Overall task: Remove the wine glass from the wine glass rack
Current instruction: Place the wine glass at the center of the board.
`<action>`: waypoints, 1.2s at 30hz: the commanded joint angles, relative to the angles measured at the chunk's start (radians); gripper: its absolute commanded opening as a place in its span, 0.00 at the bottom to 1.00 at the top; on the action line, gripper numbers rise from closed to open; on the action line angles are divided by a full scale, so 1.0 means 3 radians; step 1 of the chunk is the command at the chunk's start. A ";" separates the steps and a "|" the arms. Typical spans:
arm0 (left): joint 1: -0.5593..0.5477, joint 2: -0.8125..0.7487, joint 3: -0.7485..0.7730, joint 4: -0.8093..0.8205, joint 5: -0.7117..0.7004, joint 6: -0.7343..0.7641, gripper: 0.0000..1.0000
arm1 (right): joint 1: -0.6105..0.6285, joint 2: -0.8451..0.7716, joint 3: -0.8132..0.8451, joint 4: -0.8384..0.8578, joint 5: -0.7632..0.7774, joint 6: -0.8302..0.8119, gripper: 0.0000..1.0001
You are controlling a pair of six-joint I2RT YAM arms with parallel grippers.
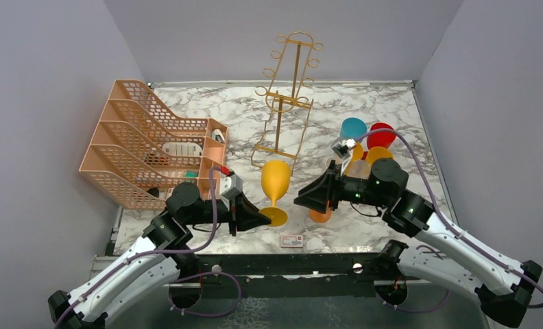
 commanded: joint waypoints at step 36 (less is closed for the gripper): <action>-0.0010 -0.0644 -0.0747 0.0156 0.1274 0.2022 0.00 | 0.0019 0.0868 0.1020 -0.1163 -0.0270 -0.0811 0.74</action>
